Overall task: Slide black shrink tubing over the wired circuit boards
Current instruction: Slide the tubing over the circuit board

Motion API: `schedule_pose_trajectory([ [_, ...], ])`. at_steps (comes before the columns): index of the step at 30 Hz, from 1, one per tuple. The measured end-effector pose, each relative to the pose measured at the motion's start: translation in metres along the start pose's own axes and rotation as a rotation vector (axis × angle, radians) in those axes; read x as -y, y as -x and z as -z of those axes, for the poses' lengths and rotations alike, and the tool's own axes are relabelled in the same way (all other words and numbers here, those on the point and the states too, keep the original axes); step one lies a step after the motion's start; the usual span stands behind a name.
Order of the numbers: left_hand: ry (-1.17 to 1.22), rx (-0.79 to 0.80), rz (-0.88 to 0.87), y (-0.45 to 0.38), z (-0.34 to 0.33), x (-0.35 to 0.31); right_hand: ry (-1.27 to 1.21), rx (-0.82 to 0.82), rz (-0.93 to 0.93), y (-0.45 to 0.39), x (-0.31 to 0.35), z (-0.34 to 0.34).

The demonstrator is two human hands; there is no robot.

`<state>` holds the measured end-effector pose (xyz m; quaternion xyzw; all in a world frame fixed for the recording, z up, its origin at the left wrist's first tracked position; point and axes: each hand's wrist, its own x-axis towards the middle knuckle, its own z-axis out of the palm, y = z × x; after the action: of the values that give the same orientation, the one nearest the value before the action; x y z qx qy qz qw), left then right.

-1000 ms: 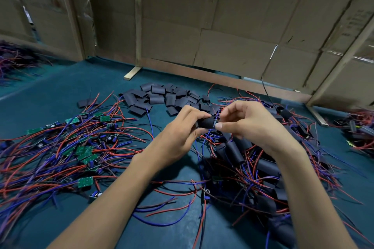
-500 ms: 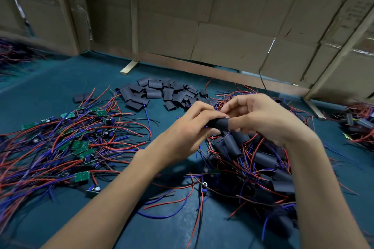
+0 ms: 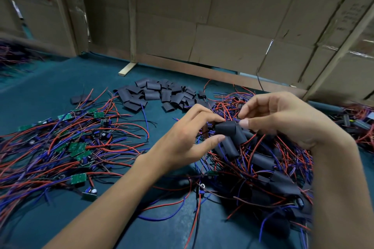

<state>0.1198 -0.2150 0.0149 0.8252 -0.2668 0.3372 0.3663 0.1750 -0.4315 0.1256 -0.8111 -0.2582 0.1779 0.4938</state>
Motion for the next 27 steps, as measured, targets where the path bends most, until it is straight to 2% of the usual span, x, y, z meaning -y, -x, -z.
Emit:
schedule_pose_trajectory([
  [7,0.002,-0.032,0.015,0.002,0.003,0.0,0.012,0.052,0.027,0.002,-0.002,0.003],
  [11,-0.016,0.039,0.025,0.003,0.0,0.001,0.107,0.102,-0.063,0.006,-0.005,0.008],
  [14,0.068,0.212,0.098,0.004,-0.003,-0.005,0.193,0.109,-0.204,0.014,-0.011,0.022],
  [18,0.057,0.533,0.318,0.004,0.004,-0.003,0.27,0.001,-0.389,0.035,-0.019,0.051],
  [20,-0.007,0.687,0.356,0.005,0.01,0.001,0.358,-0.144,-0.389,0.044,-0.022,0.067],
  [22,-0.127,0.837,0.344,0.005,0.009,0.0,0.366,-0.27,-0.308,0.051,-0.021,0.076],
  [24,-0.204,0.884,0.33,0.005,0.002,-0.002,0.29,-0.297,-0.199,0.053,-0.017,0.077],
  [27,-0.155,0.808,0.322,0.004,0.0,-0.001,0.18,-0.149,-0.135,0.046,-0.009,0.061],
])
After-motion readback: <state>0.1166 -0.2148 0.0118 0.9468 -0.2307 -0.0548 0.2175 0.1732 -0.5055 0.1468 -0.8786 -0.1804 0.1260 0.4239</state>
